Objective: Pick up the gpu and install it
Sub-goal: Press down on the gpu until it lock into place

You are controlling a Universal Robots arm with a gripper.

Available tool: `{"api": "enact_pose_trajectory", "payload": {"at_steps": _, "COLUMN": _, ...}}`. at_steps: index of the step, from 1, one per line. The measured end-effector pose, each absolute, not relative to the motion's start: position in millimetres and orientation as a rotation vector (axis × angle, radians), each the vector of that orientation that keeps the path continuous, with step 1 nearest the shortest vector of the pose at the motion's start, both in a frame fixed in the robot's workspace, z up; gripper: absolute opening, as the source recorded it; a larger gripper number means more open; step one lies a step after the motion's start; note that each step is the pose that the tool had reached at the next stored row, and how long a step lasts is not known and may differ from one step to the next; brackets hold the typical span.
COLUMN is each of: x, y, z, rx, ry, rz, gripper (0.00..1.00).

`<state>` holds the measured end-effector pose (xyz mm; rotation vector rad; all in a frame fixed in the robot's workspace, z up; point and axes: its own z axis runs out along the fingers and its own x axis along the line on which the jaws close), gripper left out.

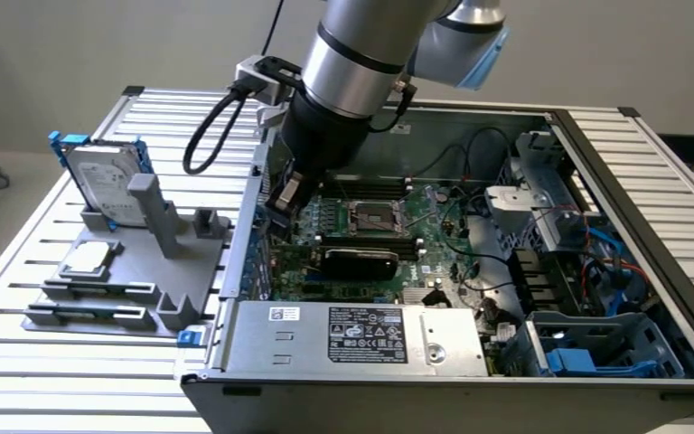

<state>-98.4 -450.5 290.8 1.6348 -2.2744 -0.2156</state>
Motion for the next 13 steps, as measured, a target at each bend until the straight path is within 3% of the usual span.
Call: {"api": "enact_pose_trajectory", "payload": {"at_steps": 13, "x": -98.7, "y": -450.6, "z": 290.7, "rx": 1.566, "ry": -2.296, "rz": -0.207, "gripper": 0.11}}
